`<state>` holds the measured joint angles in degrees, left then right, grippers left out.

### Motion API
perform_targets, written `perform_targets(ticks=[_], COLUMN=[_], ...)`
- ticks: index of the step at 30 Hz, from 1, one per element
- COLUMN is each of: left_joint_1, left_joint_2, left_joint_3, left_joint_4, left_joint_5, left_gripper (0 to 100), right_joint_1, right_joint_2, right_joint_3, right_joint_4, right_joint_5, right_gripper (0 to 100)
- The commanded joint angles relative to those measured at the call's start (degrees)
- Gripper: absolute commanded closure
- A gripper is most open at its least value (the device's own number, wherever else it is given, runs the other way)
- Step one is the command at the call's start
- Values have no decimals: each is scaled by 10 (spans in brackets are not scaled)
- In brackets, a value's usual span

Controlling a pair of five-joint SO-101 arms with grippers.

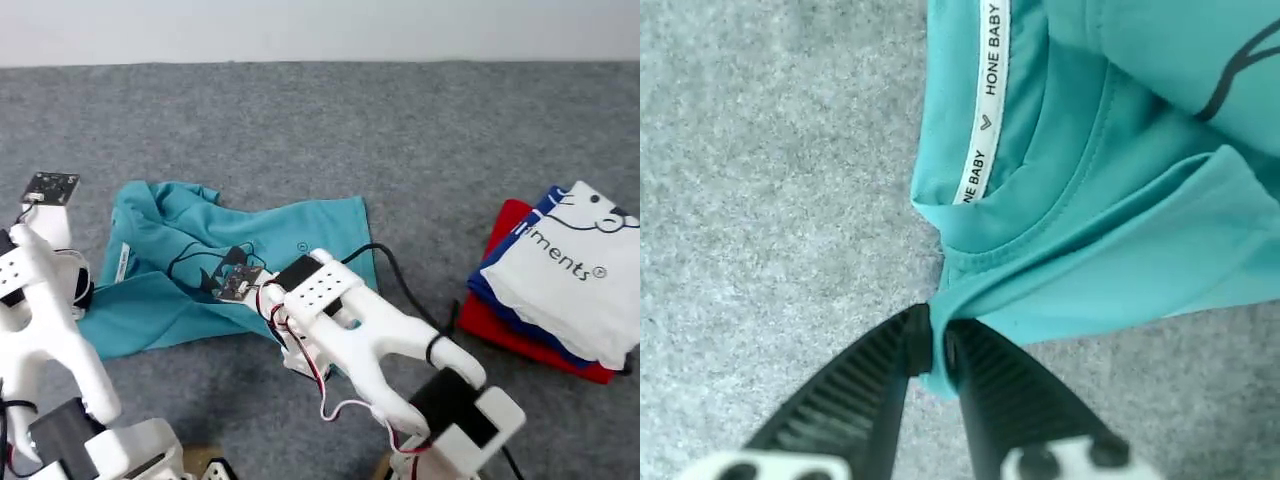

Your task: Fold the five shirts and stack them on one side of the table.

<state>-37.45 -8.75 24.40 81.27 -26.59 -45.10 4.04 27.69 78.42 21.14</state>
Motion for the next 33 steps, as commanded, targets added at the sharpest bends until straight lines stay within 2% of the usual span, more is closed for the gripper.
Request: perform_targets(ticks=[1, 7, 9, 12, 17, 25, 33], left_joint_1=[3, 2, 3, 3, 18, 76, 79], left_joint_2=[-24, -25, -25, -37, -113, -219, -309], left_joint_3=[-27, -27, -27, -27, -23, -24, -78], left_joint_4=[-5, 6, 8, 8, 9, 49, 55], left_joint_5=[6, 6, 6, 6, 7, 10, 67], left_gripper=[987, 987, 987, 987, 987, 987, 987], right_joint_1=[13, 63, 63, 62, 75, 120, 136], right_joint_2=[39, 112, 123, 132, 129, 74, -58], right_joint_3=[-24, -27, -27, -34, -51, -215, -367], right_joint_4=[-29, -52, -51, -49, -36, 115, 235], right_joint_5=[-5, -4, -4, -1, -1, 13, 24], right_gripper=[821, 824, 864, 982, 988, 987, 987])
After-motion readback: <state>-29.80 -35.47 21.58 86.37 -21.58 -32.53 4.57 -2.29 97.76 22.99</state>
